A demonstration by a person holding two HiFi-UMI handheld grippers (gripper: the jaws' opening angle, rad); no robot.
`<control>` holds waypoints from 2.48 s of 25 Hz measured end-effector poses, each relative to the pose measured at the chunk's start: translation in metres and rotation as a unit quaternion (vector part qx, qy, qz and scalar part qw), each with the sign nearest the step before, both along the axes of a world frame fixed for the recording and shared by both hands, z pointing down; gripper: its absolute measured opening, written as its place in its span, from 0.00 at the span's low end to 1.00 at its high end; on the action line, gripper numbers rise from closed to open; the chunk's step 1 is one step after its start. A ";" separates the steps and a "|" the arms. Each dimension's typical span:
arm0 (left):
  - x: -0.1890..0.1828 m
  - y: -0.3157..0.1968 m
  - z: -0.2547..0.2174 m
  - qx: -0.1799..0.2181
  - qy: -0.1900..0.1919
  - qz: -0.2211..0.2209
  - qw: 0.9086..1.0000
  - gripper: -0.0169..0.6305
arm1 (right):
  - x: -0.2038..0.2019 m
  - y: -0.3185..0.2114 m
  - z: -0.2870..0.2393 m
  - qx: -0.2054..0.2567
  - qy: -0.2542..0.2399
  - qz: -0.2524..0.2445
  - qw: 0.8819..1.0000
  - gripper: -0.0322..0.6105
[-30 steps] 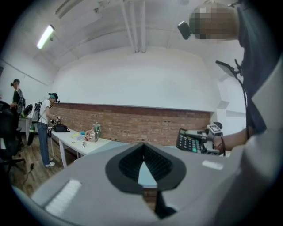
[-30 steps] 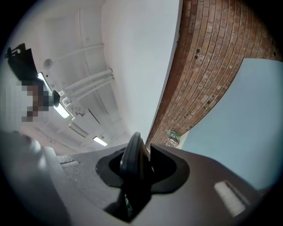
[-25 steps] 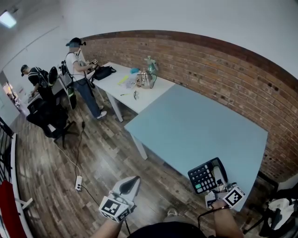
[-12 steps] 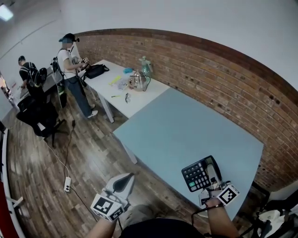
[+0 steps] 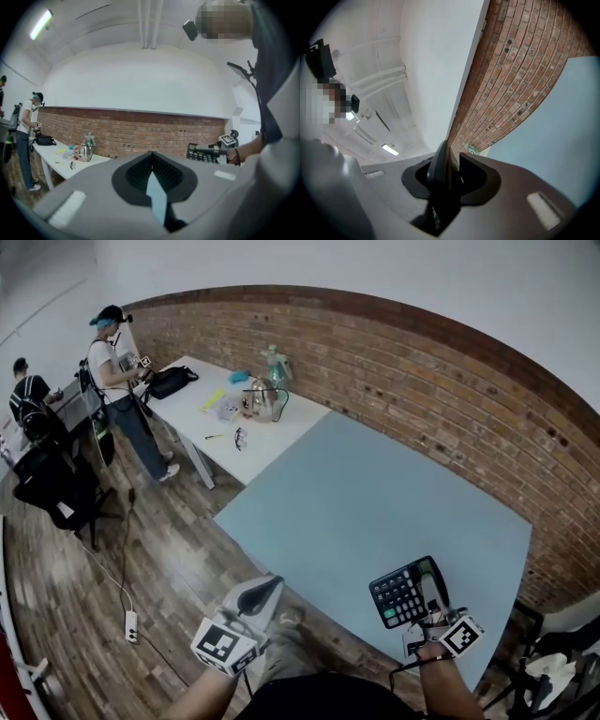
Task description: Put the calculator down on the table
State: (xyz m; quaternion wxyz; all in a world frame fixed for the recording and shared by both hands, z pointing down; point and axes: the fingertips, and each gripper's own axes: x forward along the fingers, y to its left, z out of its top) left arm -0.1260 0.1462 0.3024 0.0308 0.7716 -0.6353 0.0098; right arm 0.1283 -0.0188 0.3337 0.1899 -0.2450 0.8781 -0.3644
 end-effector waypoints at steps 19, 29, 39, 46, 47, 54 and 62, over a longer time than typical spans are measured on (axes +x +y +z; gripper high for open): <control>-0.079 -0.156 0.011 -0.022 -0.021 0.189 0.982 0.03 | -0.063 -0.058 0.002 -0.010 0.049 0.164 0.985 0.21; -0.073 -0.204 0.027 -0.020 0.010 0.274 0.961 0.03 | -0.081 -0.069 -0.012 -0.006 0.049 0.232 0.972 0.21; -0.059 -0.235 0.045 -0.045 -0.001 0.356 0.933 0.03 | -0.070 -0.052 -0.009 -0.024 0.049 0.312 0.949 0.21; -0.042 -0.252 0.030 -0.021 0.009 0.373 0.928 0.03 | -0.061 -0.047 -0.029 -0.019 0.019 0.331 0.943 0.21; -0.037 -0.252 0.027 -0.018 0.012 0.374 0.927 0.03 | -0.058 -0.046 -0.030 -0.018 0.020 0.332 0.943 0.21; -0.014 -0.244 0.016 -0.006 0.018 0.387 0.922 0.03 | -0.052 -0.042 -0.038 -0.008 0.014 0.325 0.946 0.21; -0.008 -0.248 0.008 -0.006 0.009 0.367 0.930 0.03 | -0.043 -0.051 -0.046 0.011 -0.010 0.297 0.955 0.21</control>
